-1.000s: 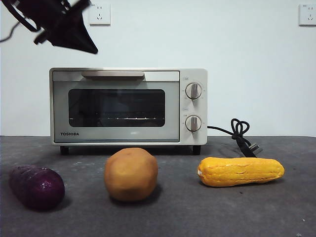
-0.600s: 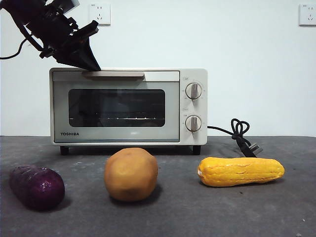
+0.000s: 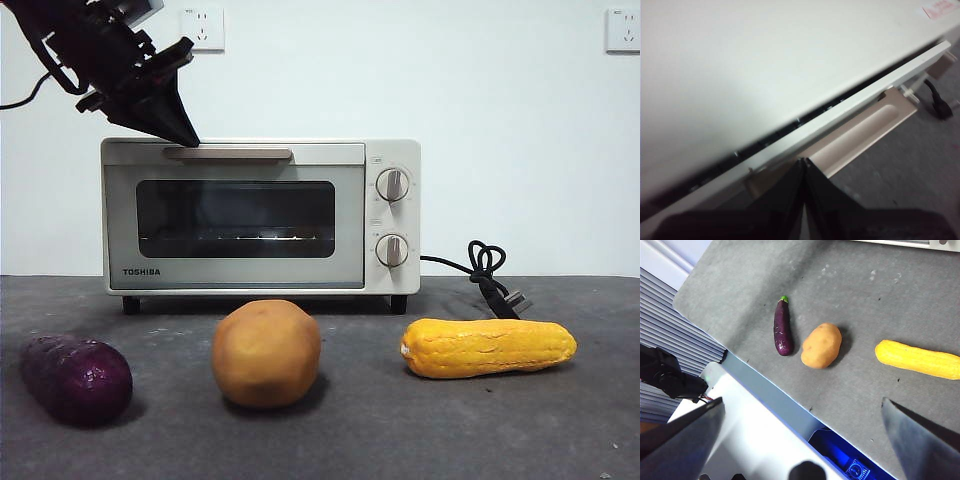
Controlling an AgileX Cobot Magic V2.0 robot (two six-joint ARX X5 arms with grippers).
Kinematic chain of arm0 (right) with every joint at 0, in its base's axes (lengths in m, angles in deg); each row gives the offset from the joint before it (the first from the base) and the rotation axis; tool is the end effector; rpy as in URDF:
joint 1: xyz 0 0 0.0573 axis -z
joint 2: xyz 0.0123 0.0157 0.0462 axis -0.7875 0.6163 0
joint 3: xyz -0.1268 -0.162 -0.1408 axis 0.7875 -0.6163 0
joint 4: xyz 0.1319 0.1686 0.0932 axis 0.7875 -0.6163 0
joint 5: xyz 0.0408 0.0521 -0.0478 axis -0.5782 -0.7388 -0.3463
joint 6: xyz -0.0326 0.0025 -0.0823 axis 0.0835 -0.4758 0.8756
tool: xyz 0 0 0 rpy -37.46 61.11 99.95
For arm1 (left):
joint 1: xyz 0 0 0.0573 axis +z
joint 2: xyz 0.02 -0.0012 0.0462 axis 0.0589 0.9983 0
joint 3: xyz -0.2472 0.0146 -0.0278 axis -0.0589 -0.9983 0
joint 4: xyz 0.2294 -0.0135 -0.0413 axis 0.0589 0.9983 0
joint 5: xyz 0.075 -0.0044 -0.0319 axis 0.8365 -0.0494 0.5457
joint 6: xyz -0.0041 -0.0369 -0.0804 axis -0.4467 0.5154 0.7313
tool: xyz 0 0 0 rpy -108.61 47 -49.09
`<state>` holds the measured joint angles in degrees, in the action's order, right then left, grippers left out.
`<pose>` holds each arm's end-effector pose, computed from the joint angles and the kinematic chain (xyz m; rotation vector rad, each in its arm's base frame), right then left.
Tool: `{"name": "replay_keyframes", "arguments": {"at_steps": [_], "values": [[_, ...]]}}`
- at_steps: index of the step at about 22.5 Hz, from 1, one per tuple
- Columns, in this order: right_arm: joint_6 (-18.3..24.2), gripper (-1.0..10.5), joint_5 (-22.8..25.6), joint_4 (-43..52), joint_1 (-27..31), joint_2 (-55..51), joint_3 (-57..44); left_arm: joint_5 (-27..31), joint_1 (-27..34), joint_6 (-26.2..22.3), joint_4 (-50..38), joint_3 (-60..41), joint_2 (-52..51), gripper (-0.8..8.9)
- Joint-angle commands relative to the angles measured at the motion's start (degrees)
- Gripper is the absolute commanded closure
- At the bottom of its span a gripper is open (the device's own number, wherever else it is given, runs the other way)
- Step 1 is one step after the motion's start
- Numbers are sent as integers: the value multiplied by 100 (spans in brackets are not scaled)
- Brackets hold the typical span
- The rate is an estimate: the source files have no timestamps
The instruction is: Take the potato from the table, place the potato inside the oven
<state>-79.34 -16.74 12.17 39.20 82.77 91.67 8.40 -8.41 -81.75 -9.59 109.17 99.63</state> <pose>0.1223 0.0754 0.3191 0.1543 0.8379 0.8434 0.3637 -0.1034 0.2647 0.1110 0.6163 -0.6043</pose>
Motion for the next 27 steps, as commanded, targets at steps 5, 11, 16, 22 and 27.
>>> {"name": "replay_keyframes", "arguments": {"at_steps": [5,11,16,22,27], "values": [[-33,257,-15,13,-13,0,15,-391,-223,-76,1207,-146,157,821],[-31,257,42,39,-13,31,15,-511,-442,-79,2039,-146,118,821],[-28,257,42,74,-13,39,15,-511,-599,-81,2459,-146,52,821],[-31,258,63,142,-13,68,15,-501,-691,-81,2719,-146,-83,821],[-37,258,68,142,-15,260,15,-457,-682,-79,2699,-146,-525,821]]}}
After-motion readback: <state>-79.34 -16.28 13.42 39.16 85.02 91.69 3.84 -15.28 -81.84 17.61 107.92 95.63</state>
